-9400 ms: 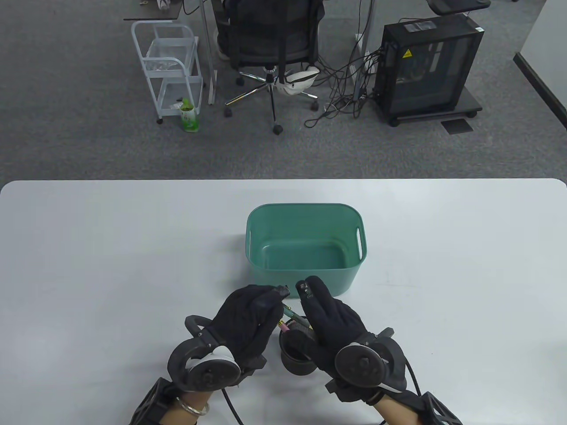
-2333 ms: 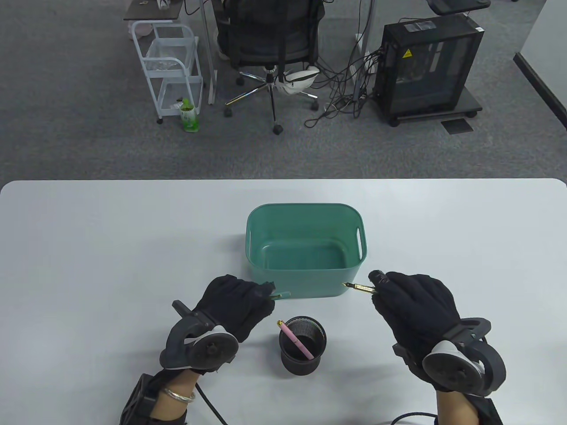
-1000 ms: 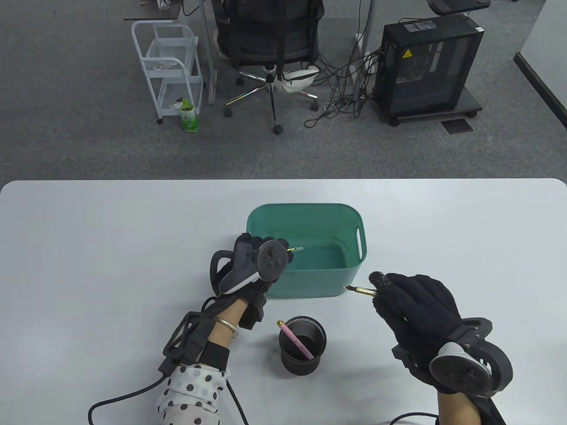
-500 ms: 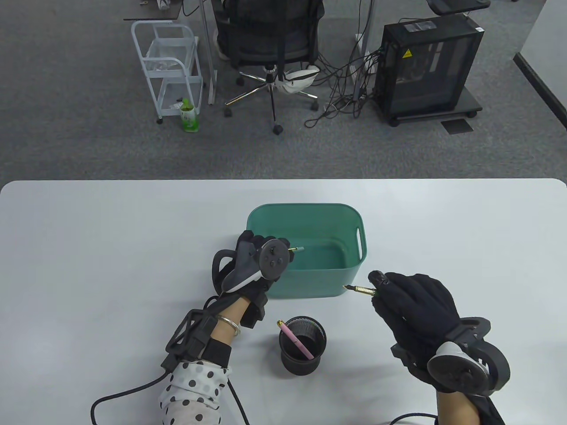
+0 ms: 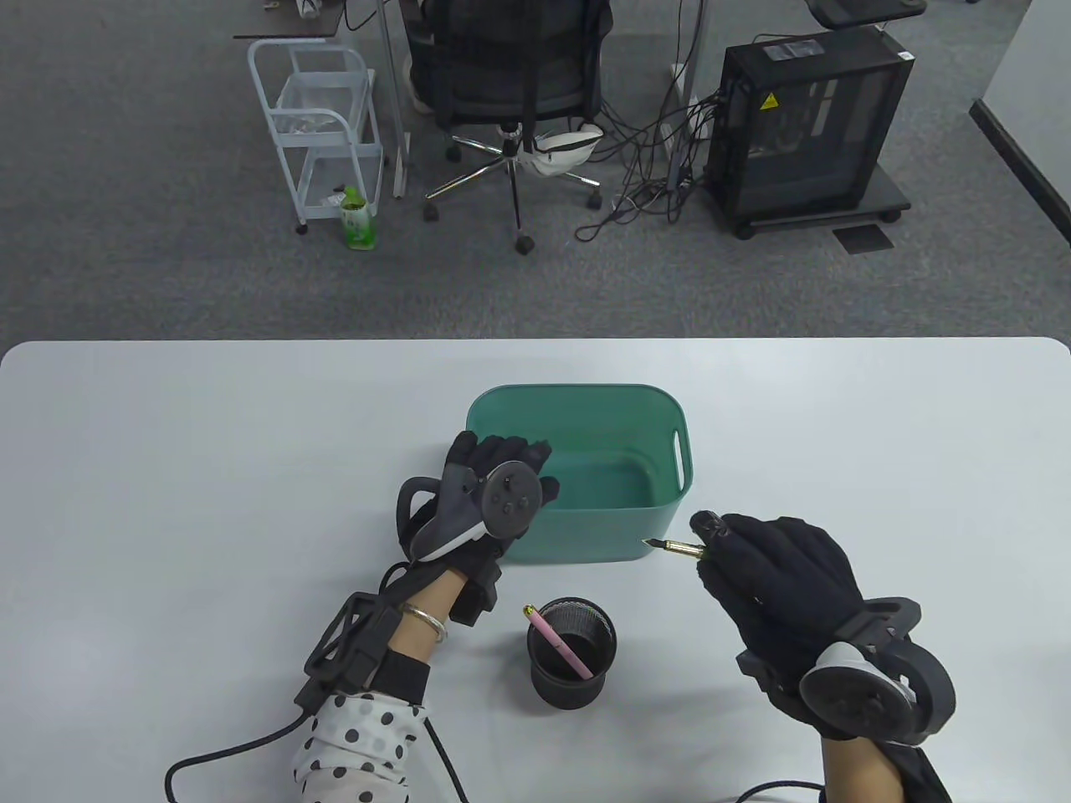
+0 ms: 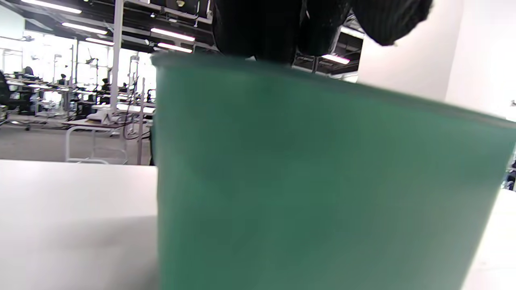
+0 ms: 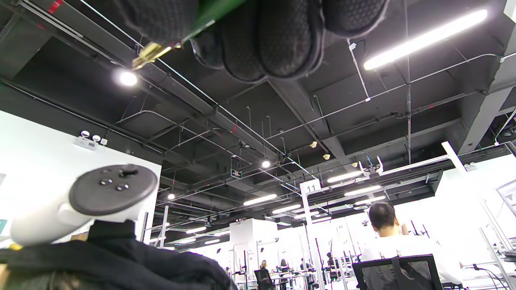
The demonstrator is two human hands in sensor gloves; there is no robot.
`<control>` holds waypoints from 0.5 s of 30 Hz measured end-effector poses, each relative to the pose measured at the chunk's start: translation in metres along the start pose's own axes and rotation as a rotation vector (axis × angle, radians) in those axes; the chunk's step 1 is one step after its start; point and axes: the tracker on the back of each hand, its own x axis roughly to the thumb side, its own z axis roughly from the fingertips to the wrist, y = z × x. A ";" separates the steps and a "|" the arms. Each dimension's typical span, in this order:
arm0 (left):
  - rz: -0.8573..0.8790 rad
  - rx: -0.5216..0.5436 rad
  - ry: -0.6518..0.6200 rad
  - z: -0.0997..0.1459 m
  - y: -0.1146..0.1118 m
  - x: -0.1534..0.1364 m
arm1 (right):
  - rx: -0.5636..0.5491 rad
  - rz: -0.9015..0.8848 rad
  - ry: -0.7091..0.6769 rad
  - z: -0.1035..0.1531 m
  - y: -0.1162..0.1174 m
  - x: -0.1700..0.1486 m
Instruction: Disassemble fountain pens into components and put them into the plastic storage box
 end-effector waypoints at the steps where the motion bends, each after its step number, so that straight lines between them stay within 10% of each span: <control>1: -0.001 0.018 -0.016 0.004 0.003 0.001 | 0.004 0.001 -0.001 0.000 0.001 0.000; 15: -0.028 0.237 -0.197 0.076 0.037 0.025 | 0.049 0.042 -0.010 -0.001 0.011 0.002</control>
